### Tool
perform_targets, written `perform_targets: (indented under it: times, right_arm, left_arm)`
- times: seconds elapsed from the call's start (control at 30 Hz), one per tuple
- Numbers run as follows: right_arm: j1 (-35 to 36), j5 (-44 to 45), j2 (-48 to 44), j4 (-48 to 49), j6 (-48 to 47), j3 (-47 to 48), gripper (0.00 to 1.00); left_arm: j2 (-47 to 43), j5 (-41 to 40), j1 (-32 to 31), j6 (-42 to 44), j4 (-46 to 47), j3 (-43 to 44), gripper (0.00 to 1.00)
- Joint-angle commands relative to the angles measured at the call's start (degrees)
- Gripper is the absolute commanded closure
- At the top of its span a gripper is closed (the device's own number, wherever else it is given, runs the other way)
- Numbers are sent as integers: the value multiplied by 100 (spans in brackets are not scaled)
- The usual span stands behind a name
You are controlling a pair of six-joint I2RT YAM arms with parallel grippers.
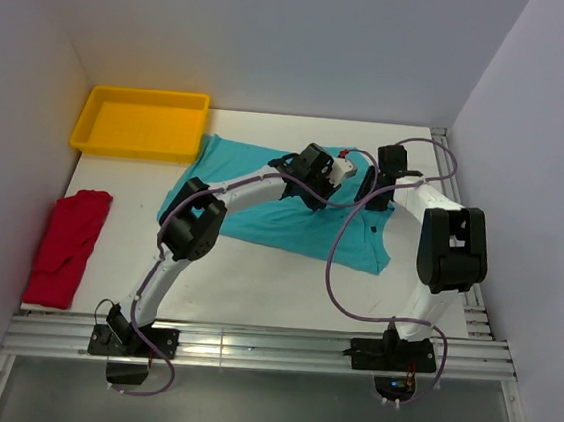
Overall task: Roll the t-shirts
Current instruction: Fold the tshirt
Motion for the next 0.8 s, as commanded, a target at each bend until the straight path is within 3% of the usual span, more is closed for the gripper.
perform_targets:
  times: [0.0,0.77]
  right_arm:
    - [-34,-55,61,157,-124,54,56]
    - [-51,-38,202,209,-63,98,56]
  left_arm:
    - [-589,-353,-45,105,175,-142,100]
    - [-888,-768,78,-27,334,-749,100]
